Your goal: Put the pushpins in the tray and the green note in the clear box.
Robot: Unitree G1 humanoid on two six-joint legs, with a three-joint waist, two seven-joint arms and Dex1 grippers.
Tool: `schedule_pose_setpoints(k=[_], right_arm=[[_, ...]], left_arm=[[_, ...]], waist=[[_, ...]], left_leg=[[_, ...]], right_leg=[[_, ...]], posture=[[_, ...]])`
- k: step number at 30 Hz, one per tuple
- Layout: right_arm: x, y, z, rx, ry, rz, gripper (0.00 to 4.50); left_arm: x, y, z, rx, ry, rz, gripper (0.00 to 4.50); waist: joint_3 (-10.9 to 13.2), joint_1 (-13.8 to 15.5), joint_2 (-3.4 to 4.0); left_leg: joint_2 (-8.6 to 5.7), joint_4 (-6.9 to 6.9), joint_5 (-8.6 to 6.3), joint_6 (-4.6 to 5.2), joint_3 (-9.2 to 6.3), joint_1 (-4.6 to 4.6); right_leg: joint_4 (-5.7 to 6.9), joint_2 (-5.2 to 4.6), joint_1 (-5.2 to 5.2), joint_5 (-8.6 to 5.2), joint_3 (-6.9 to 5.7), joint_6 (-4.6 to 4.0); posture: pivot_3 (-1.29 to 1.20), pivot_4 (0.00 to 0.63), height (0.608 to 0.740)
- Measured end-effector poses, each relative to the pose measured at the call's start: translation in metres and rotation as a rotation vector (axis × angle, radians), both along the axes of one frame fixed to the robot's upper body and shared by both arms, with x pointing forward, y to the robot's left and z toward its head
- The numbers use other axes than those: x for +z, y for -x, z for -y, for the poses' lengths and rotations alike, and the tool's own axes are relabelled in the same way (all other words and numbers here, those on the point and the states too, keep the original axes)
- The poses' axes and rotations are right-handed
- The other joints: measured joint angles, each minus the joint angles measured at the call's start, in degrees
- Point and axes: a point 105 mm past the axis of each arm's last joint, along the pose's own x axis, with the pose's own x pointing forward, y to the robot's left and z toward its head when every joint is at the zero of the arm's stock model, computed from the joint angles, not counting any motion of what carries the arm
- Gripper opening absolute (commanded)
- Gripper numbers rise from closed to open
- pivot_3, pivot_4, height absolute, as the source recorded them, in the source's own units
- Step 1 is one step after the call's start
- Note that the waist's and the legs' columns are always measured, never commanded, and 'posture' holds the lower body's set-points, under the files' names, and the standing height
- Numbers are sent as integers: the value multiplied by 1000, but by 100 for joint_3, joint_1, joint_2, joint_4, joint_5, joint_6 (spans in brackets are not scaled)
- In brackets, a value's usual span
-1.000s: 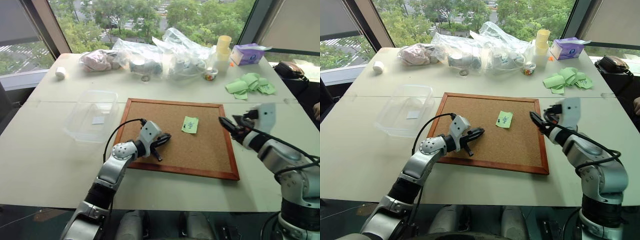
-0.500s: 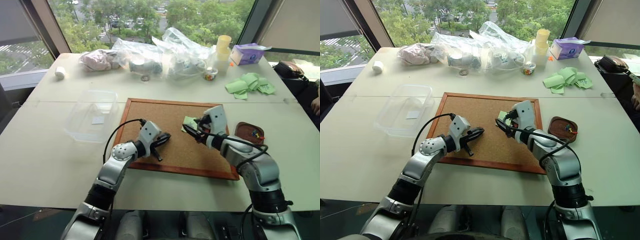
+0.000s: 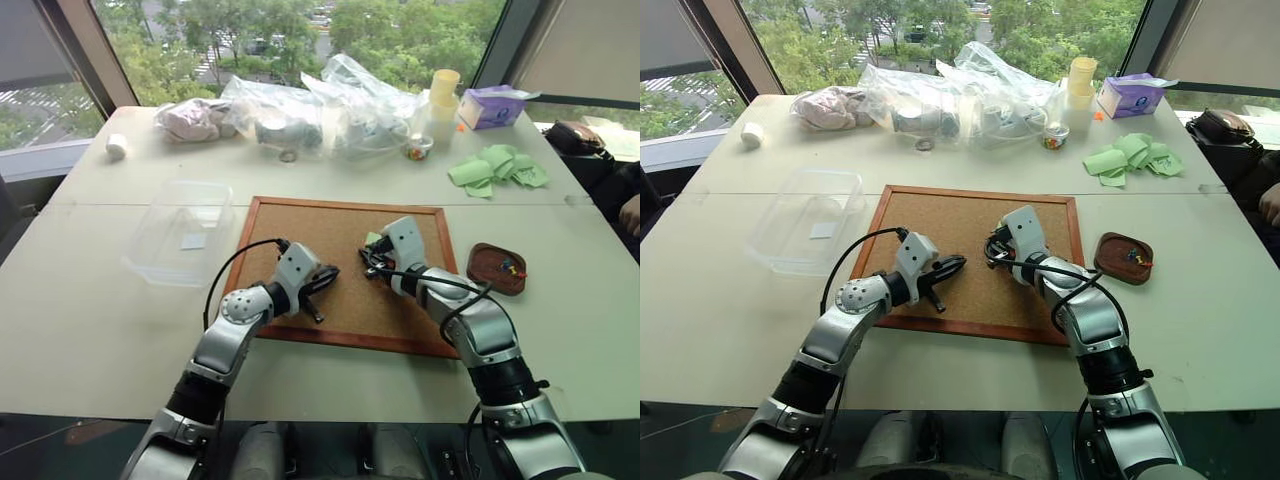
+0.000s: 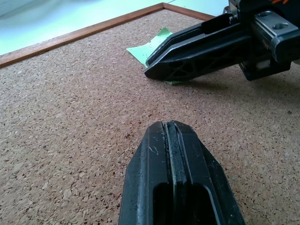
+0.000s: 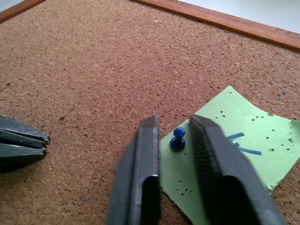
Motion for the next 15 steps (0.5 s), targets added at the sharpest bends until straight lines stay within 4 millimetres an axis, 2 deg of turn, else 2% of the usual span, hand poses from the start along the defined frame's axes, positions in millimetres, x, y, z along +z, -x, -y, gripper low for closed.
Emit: schedule_pose_setpoints(k=[7,8,9,11,13,15], right_arm=[[7,3,2,1,-18,-7,57],[14,5,3,5,-27,10,57],[31,8,3,18,-47,56,57],[52,11,6,34,-57,115,57],[64,18,7,64,-53,142,57],[68,27,4,109,-54,137,57]], left_arm=[[1,2,-2,2,-2,5,0],[1,2,-2,2,-1,5,0],[0,3,-2,2,-2,5,0],[0,3,-3,3,-3,3,0],[0,4,-4,3,-3,2,0],[0,4,-7,-4,-20,9,0]], waist=[[2,2,3],[3,4,4],[3,3,4],[4,-4,2],[4,-9,1],[4,-23,1]], left_leg=[[0,-2,2,-3,1,-8],[0,-2,6,-10,1,-10],[0,-3,18,-32,1,-10],[1,-4,15,-28,1,-8],[2,-7,1,-3,1,-4],[4,-11,1,-3,1,-3]], right_leg=[[-1,0,-10,0,0,0],[-1,-1,-12,0,0,0],[-2,0,-12,0,0,0],[-3,0,-11,0,0,0],[-3,1,-10,0,0,-1],[-3,1,-12,-1,0,-3]], posture=[[0,150,740],[0,150,740],[0,150,740],[0,150,740],[0,150,740],[0,150,740]])
